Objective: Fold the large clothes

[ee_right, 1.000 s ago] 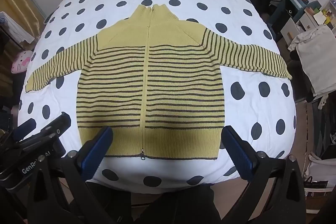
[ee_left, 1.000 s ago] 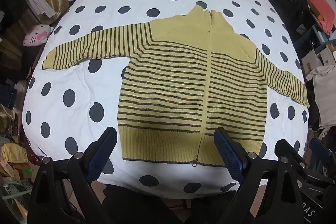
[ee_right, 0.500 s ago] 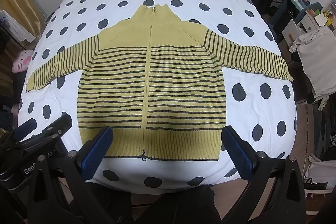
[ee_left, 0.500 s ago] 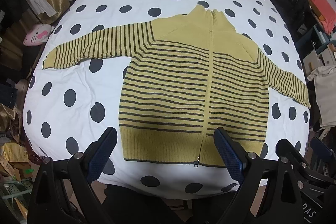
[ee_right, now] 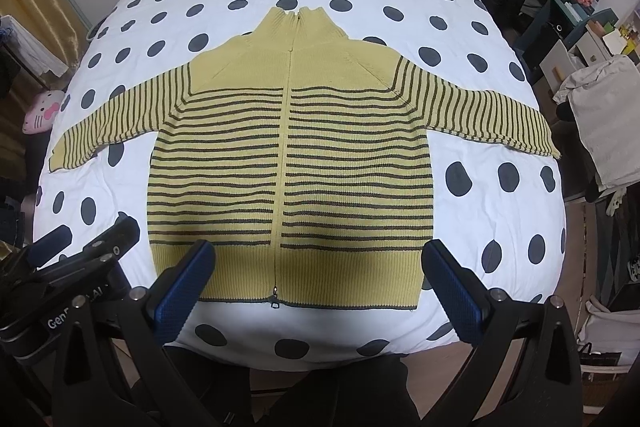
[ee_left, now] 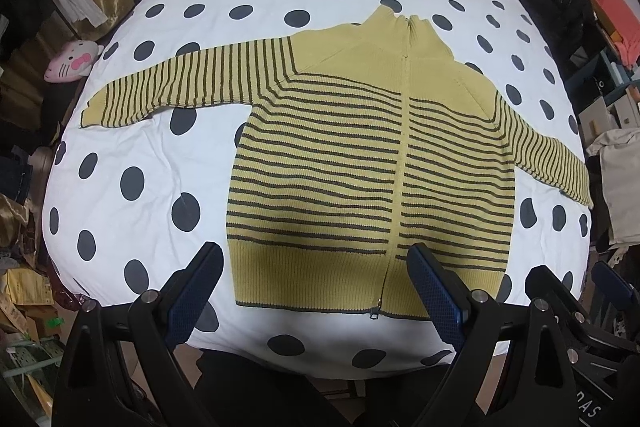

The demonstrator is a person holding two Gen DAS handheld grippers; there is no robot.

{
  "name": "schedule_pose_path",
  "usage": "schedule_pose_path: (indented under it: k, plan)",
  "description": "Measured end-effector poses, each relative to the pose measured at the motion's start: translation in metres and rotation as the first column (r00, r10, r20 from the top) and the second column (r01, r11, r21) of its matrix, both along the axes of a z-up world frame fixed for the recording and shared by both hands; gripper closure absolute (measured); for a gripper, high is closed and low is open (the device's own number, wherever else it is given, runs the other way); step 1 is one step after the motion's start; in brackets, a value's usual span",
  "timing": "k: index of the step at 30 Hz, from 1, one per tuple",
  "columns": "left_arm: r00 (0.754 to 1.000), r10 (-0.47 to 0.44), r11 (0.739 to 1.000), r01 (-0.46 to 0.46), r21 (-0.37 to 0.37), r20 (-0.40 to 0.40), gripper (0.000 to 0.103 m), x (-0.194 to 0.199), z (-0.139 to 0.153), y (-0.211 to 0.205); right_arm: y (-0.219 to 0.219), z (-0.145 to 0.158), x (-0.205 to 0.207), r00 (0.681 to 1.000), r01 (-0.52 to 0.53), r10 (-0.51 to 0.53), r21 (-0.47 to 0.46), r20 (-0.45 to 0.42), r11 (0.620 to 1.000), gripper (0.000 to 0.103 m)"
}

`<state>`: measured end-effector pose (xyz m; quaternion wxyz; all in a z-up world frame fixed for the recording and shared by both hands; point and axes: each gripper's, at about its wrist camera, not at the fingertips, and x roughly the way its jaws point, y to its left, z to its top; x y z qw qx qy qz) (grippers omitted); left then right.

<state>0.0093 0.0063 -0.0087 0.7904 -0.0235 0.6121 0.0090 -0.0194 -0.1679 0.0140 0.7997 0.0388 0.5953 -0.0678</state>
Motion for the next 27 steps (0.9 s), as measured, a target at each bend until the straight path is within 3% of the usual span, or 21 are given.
schedule_pose_path:
  k: [27]
  plan:
    - [1.000, 0.023, 1.000, -0.023, -0.015, -0.013, 0.010, 0.0090, -0.0039, 0.0050, 0.0033, -0.0040, 0.0089, 1.000, -0.004, 0.004, 0.006, -0.004, 1.000, 0.000]
